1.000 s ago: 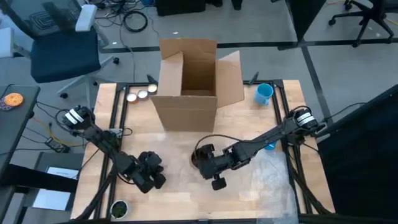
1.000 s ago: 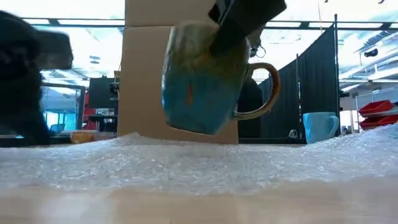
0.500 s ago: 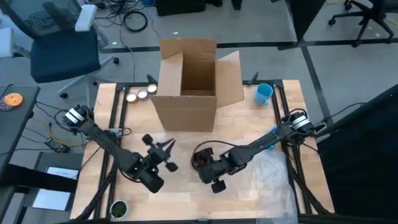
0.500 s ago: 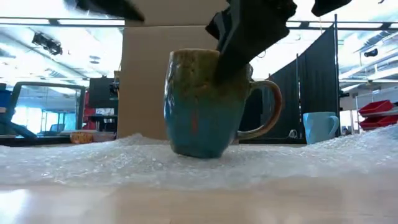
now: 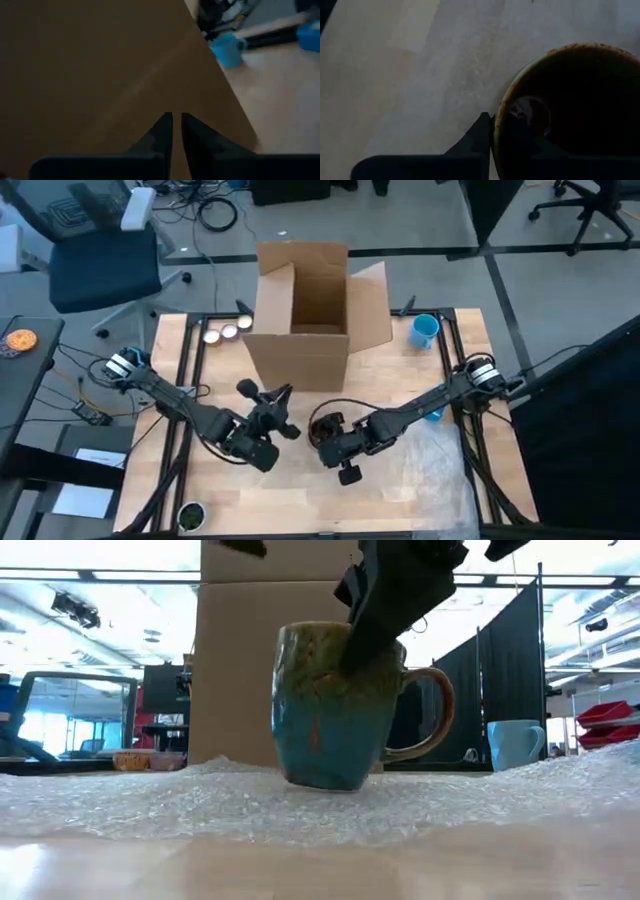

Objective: Wrap mug
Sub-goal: Wrap the brown cup with bubble wrap

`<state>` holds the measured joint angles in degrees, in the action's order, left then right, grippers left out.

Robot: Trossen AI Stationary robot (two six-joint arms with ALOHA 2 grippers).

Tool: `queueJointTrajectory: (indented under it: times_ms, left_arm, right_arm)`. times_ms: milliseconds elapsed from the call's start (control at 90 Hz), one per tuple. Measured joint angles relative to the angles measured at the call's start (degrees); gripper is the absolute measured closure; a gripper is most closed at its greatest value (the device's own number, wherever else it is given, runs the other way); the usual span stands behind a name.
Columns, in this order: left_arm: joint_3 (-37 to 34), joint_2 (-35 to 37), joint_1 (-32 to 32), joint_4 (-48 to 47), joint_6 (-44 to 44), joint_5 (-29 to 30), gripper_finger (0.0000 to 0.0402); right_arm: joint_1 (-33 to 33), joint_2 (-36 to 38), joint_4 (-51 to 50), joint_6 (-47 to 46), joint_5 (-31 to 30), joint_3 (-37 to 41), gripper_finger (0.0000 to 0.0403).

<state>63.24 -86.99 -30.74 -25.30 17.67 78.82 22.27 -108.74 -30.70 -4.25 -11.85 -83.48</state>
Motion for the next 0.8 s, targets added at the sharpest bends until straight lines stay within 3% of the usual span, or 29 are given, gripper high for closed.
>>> queueJointTrajectory:
  times_ms: [278, 800]
  left_arm:
    - [-1.2, -0.1, 0.1, 0.7, 0.5, 1.5, 0.0375]
    - [-1.1, 0.0, 0.3, 0.5, 0.3, 1.5, 0.0375]
  right_arm:
    - [-1.8, -0.7, 2.8, -2.2, 0.0, 1.4, 0.0355]
    - [-0.8, -0.7, 1.3, -0.7, -0.7, -2.2, 0.0348]
